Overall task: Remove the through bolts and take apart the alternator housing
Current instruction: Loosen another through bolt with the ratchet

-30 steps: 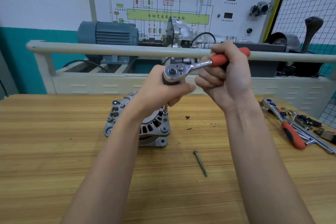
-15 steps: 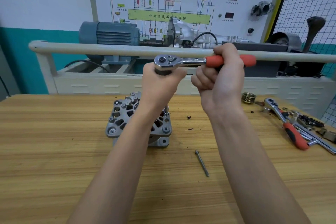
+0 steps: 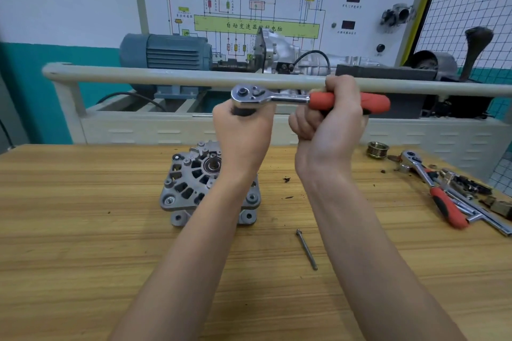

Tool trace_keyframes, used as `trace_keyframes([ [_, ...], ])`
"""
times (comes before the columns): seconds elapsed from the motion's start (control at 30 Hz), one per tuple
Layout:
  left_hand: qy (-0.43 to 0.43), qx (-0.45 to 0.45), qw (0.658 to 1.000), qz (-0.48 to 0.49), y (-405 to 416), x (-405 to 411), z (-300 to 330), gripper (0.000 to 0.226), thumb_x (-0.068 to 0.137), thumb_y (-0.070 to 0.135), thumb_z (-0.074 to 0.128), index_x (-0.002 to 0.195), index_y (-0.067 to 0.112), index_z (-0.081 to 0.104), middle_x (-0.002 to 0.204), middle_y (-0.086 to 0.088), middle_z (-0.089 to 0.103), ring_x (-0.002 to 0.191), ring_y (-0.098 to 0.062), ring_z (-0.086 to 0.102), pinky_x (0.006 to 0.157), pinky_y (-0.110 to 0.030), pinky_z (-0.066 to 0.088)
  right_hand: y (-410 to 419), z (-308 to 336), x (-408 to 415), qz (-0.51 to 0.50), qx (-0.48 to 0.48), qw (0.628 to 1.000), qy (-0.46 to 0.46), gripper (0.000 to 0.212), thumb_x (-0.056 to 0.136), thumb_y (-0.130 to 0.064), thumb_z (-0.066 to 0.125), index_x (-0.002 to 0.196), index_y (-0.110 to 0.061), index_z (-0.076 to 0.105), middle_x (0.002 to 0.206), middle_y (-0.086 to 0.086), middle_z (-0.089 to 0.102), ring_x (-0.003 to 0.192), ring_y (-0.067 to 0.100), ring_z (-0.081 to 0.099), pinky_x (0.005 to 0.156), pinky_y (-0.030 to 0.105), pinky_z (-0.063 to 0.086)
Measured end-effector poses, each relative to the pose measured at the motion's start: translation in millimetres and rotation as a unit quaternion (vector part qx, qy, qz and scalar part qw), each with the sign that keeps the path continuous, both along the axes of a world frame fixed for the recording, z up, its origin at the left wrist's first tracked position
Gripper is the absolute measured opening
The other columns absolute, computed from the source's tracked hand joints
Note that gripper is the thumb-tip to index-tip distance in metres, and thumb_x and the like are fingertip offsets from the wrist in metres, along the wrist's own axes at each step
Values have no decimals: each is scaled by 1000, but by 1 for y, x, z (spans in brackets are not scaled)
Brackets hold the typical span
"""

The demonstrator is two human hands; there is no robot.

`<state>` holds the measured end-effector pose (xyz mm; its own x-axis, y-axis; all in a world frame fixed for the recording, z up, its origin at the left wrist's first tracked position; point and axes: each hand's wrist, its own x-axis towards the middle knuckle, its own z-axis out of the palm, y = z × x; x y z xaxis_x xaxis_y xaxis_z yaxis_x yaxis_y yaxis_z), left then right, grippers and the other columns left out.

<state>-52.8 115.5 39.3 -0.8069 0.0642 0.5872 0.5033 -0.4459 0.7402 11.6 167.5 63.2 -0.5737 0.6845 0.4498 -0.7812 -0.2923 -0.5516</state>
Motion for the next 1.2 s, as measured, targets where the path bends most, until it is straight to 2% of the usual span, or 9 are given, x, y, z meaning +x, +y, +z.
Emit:
trace_keyframes([
  [0.17, 83, -88, 989, -87, -17, -11, 1, 35, 72, 4, 60, 47, 17, 40, 41, 7, 33, 40, -11, 26, 43, -22, 25, 14, 6, 2, 100, 36, 993, -52, 46, 92, -11, 41, 51, -20, 23, 35, -7, 15, 33, 9, 10, 37, 18, 13],
  [0.33, 165, -271, 925, -210, -27, -11, 2, 34, 76, 9, 65, 48, 9, 45, 41, -5, 38, 36, -16, 34, 43, -19, 32, 37, 12, 8, 202, 69, 972, -100, 55, 92, -13, 36, 39, -20, 26, 33, -6, 14, 30, 8, 9, 33, 18, 13],
  [0.53, 55, -110, 991, -55, -8, -3, 2, 44, 81, -4, 60, 50, 17, 36, 43, 8, 31, 42, -9, 25, 43, -21, 23, 18, 5, 1, 55, 1, 998, -30, 38, 90, -8, 42, 57, -18, 26, 36, -6, 17, 35, 10, 10, 37, 21, 15],
  [0.7, -1, -1, 999, 54, 4, 4, -1, 44, 77, -6, 57, 49, 19, 33, 43, 12, 28, 47, -7, 21, 44, -21, 21, -2, -4, -2, -25, 7, 999, 22, 34, 87, -3, 45, 60, -17, 30, 38, -9, 26, 35, 9, 18, 40, 19, 20],
  [0.83, 71, -110, 990, -48, -12, -6, 2, 36, 76, -1, 60, 49, 11, 39, 46, -2, 31, 45, -15, 25, 46, -25, 23, 16, 6, 1, 80, 31, 995, -56, 46, 90, -9, 41, 49, -20, 25, 34, -7, 17, 33, 10, 10, 38, 19, 14],
  [0.93, 169, -248, 940, -159, -26, -10, 3, 33, 76, 12, 64, 48, 12, 47, 42, -3, 41, 38, -17, 35, 44, -22, 34, 39, 12, 7, 189, 89, 973, -95, 51, 92, -12, 34, 43, -22, 21, 32, -7, 15, 29, 8, 9, 35, 18, 11],
  [1.0, 192, -297, 918, -181, -28, -6, 3, 34, 77, 15, 65, 49, 12, 47, 41, 0, 41, 37, -17, 36, 44, -23, 34, 47, 13, 9, 224, 104, 964, -102, 42, 91, -12, 32, 55, -22, 13, 32, -6, 15, 28, 7, 10, 35, 16, 12],
  [1.07, 182, -284, 924, -181, -25, -5, 3, 35, 77, 14, 64, 49, 12, 42, 41, 5, 37, 36, -13, 32, 43, -22, 30, 48, 13, 9, 228, 95, 964, -103, 36, 91, -12, 32, 66, -21, 8, 32, -6, 15, 28, 7, 10, 36, 15, 12],
  [1.2, 105, -163, 975, -109, -12, -2, 1, 35, 77, 1, 60, 52, 1, 37, 47, -3, 30, 44, -17, 23, 47, -29, 19, 31, 9, 3, 126, 2, 990, -70, 46, 90, -10, 39, 49, -20, 22, 35, -6, 13, 32, 9, 8, 36, 18, 12],
])
